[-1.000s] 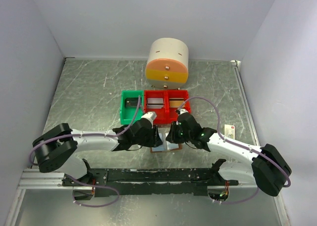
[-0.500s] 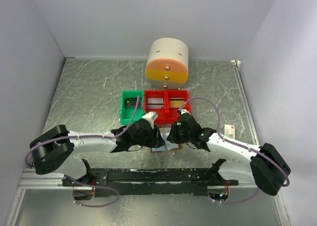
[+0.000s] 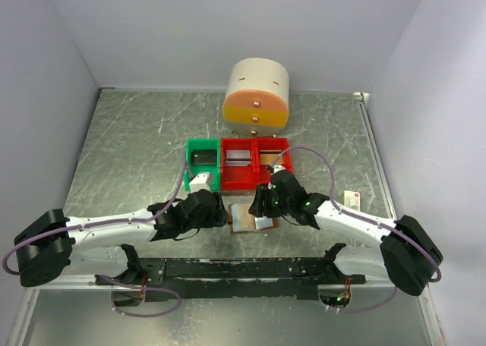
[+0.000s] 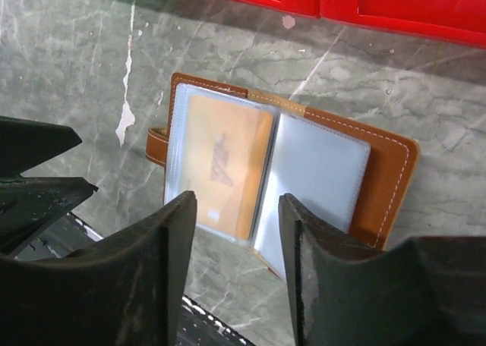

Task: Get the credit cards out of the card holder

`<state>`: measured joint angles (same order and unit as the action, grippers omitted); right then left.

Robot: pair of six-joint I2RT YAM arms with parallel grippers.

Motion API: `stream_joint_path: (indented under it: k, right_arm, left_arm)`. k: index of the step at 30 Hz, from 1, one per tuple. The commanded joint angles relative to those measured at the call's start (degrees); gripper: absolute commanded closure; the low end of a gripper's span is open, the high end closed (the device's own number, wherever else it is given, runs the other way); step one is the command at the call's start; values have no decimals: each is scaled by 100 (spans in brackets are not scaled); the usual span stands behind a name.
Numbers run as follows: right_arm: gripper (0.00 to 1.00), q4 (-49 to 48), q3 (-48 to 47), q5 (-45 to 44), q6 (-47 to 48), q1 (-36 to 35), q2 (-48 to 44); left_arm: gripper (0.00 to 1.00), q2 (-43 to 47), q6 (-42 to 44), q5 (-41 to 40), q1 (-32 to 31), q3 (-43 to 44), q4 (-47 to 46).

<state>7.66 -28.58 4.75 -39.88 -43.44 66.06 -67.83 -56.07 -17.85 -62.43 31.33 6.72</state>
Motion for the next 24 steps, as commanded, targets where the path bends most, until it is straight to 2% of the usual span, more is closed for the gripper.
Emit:
stream_joint_path:
  k: [1,5,11,14,17,24]
  right_arm:
    - [49,-74,-273,-90,-110,-171,368]
    - [43,257,-655,-708,-200,-561,714]
    - [49,-97,-467,-661,-435,-566,1076]
    - [49,-596,-224,-397,-519,-510,1160]
    - [49,-654,-253,-282,-508,-501,1443]
    - [41,-70,-504,-730,-448,-538,1528]
  left_arm:
    - [34,69,-258,-472,-23,-57,512]
    - [34,281,-321,-582,-23,-136,522]
    - [36,537,122,-226,-23,-245,57]
    - [37,520,261,-30,-23,-250,-171]
    - [39,413,341,69,-18,-195,-242]
    - [42,260,220,-19,-22,-39,-75]
